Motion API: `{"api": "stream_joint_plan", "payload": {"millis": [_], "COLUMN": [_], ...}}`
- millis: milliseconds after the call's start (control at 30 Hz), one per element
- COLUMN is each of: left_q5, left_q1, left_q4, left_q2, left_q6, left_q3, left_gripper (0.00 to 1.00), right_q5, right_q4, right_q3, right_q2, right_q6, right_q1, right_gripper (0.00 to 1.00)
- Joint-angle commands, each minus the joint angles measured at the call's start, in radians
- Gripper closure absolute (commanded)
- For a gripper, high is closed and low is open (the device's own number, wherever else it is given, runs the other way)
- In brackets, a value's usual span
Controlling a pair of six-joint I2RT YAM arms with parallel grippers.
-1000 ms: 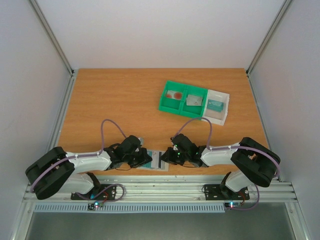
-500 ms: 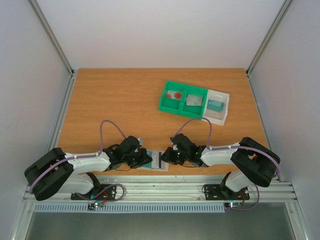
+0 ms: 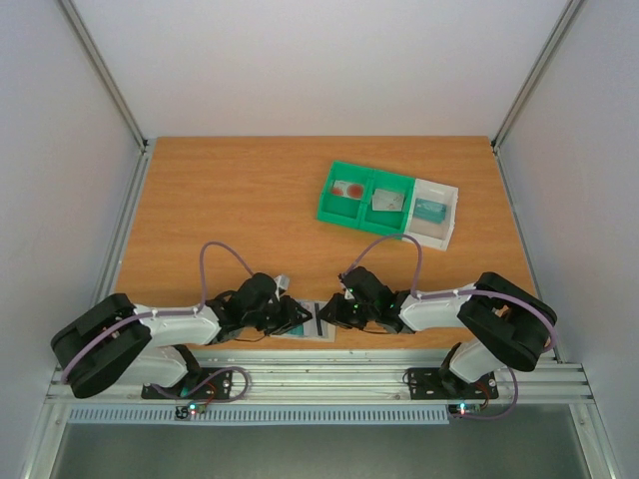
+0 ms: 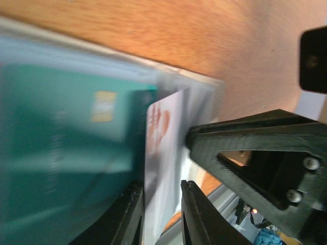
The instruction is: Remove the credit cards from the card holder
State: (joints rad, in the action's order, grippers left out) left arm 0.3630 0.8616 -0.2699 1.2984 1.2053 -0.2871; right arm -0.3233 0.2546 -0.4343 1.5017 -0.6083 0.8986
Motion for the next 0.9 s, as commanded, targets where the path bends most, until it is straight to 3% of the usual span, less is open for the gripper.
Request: {"api": "stream_joint_plan", "payload": {"millis": [0, 267, 533, 867], "left_q5": [-0.037, -0.083, -0.089, -0.167], "left_q1": [0.010, 0.009, 0.008, 0.008], "left_q4": [-0.122, -0.047, -0.010, 0.187], "left_q2": [-0.044, -0.093, -0.092, -0.242], "left_q6": [-0.003, -0.032, -0.047, -0.140], "left_q3": [-0.003, 0.014, 0.005, -0.038], "left_gripper": [0.75, 0.74, 0.99, 1.00], "right_q5": [0.021, 0.021, 0.031, 0.046], "right_q4": [-0.084, -0.076, -0.077, -0.224], "right_q3": [0.040, 0.042, 0.044, -0.008], "right_q2": [0.055, 0.059, 0.063, -0.053], "right_q6": [-0.004, -0.006, -0.009, 0.033], "right_q1": [0.014, 0.014, 0.014, -0.008], "right_gripper": [0.88, 0.88, 0.88, 0.86]}}
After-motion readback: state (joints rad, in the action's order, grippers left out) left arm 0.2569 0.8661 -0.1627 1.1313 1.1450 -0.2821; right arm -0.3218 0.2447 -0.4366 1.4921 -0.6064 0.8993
